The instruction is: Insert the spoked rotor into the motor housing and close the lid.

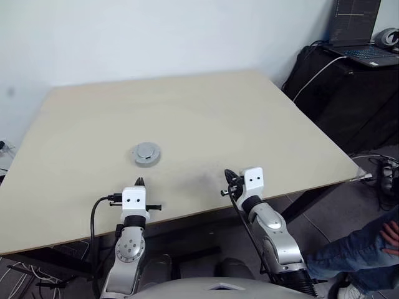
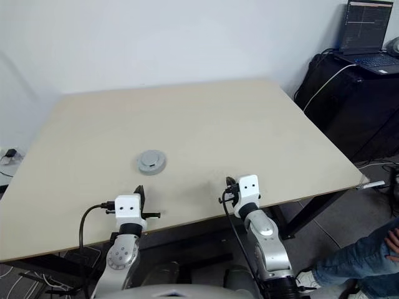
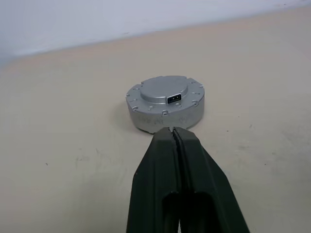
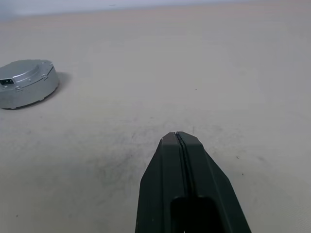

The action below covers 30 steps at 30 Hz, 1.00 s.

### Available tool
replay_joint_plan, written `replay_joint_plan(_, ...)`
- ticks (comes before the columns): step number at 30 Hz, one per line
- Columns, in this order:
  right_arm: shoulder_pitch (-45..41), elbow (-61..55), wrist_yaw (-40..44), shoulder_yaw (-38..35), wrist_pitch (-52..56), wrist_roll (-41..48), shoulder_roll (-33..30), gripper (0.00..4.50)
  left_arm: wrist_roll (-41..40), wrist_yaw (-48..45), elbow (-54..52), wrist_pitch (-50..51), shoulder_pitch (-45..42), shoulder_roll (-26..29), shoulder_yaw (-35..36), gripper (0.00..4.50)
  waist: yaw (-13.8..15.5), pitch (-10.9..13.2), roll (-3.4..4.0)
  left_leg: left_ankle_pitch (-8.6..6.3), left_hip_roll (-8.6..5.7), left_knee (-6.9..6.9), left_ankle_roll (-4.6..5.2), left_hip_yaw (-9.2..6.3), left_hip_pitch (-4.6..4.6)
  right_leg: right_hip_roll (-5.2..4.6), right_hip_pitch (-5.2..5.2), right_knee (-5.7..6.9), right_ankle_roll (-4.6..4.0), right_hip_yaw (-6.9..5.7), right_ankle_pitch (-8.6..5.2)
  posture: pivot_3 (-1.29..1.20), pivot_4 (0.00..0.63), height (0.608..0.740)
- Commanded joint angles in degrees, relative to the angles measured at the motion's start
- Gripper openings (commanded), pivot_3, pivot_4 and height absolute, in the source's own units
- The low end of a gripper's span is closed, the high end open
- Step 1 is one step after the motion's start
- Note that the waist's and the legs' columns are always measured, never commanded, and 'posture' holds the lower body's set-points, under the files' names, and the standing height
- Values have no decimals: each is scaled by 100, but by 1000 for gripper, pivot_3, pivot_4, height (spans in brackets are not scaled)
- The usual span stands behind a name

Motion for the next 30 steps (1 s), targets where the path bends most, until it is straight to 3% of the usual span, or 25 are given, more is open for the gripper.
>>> replay_joint_plan(1,-92,-74,-91,-129,-173,8,60,0,19,7,-25,-179,-64,-51,77,26,0,0,0,0,0,0,0,0,0,0,0,0,0,0,0,0,0,740)
replay_joint_plan(13,97,-67,-712,-531,-509,-82,309,0,-80,107,-82,-65,-4,-309,358,26,0,-1,1,0,1,6,1,0,0,5,5,2,2,-3,1,0,0,740)
replay_joint_plan(30,181,-127,-586,-408,-759,-248,262,0,-356,91,-122,-220,5,-652,575,26,-1,-5,0,0,2,19,3,0,0,8,10,6,7,-4,4,0,0,740)
